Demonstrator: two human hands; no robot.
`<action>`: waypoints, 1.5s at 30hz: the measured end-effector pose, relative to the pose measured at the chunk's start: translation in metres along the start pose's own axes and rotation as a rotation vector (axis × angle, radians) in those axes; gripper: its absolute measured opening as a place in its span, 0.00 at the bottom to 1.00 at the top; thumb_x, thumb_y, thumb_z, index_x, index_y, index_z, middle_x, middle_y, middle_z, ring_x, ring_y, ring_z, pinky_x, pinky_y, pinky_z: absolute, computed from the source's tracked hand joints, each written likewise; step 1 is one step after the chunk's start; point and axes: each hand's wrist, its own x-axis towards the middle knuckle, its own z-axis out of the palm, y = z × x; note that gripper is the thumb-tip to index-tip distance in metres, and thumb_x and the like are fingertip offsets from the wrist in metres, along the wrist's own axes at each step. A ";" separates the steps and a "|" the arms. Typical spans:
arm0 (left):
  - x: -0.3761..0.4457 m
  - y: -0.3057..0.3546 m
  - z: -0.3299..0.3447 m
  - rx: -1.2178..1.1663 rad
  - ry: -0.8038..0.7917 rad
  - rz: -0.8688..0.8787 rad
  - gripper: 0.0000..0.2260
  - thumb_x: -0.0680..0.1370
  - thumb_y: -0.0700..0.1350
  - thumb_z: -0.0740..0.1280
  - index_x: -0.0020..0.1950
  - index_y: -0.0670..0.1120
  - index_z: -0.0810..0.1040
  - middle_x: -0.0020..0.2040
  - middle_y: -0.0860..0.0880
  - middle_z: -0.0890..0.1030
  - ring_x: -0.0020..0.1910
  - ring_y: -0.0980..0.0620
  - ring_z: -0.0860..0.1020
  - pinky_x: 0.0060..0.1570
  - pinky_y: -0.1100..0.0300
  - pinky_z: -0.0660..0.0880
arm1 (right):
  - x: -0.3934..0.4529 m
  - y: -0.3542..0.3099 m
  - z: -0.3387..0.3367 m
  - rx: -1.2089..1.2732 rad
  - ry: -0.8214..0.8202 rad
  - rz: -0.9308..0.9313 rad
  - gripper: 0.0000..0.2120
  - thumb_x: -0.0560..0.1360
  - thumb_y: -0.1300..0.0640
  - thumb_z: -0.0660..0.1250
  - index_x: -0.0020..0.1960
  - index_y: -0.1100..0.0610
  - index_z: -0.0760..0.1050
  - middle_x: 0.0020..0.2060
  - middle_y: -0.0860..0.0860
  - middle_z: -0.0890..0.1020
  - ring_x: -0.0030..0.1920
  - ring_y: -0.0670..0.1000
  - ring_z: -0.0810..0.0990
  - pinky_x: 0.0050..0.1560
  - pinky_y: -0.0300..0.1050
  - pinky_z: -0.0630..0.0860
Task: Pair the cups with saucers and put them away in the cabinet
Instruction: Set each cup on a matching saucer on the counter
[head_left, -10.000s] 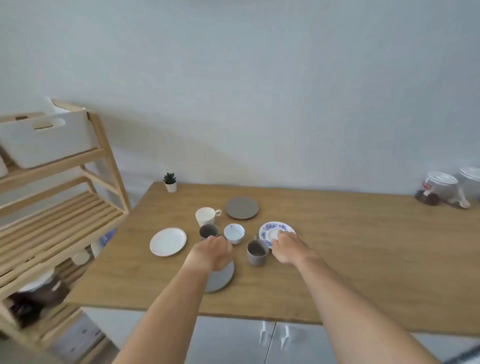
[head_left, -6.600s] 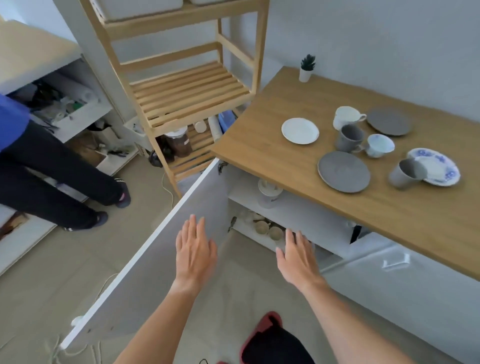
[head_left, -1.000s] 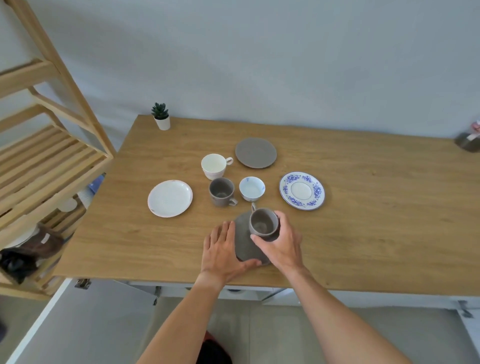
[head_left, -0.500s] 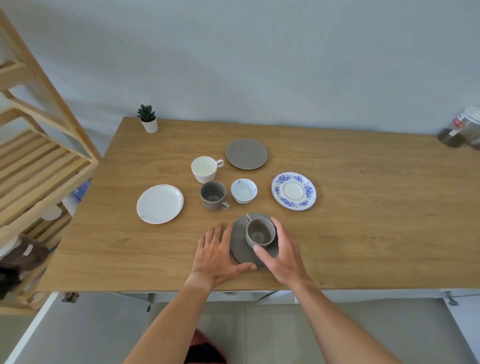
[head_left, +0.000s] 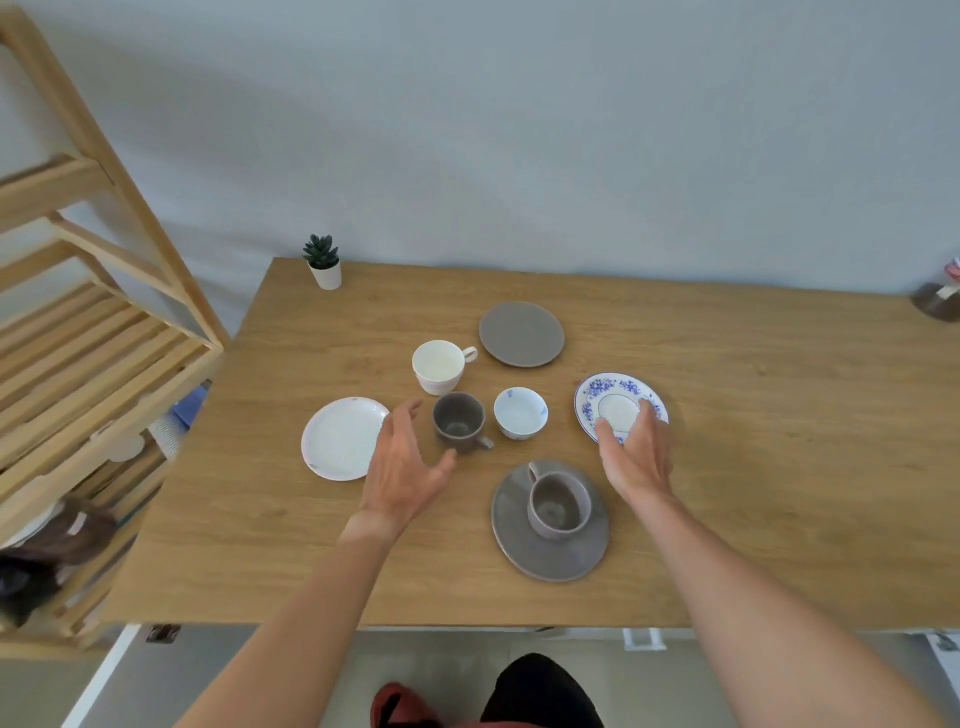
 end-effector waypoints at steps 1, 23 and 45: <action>0.006 -0.001 -0.002 0.039 -0.018 0.034 0.37 0.68 0.51 0.76 0.71 0.45 0.62 0.67 0.45 0.71 0.63 0.47 0.73 0.60 0.51 0.75 | 0.005 -0.008 0.003 -0.018 -0.025 0.003 0.34 0.79 0.44 0.61 0.79 0.54 0.52 0.75 0.59 0.62 0.73 0.61 0.64 0.71 0.59 0.61; 0.112 0.036 0.008 0.098 -0.026 0.414 0.32 0.64 0.61 0.75 0.60 0.44 0.75 0.53 0.49 0.78 0.51 0.52 0.77 0.47 0.58 0.77 | 0.134 -0.100 0.053 -0.354 -0.285 -0.114 0.21 0.77 0.50 0.64 0.67 0.56 0.69 0.66 0.60 0.71 0.69 0.64 0.67 0.68 0.57 0.63; 0.209 0.061 0.095 0.132 -0.034 0.100 0.35 0.65 0.55 0.79 0.66 0.43 0.70 0.61 0.45 0.73 0.58 0.48 0.74 0.55 0.61 0.72 | 0.164 -0.072 0.074 -0.328 -0.233 -0.380 0.35 0.77 0.41 0.65 0.78 0.52 0.58 0.75 0.49 0.66 0.74 0.56 0.61 0.71 0.60 0.59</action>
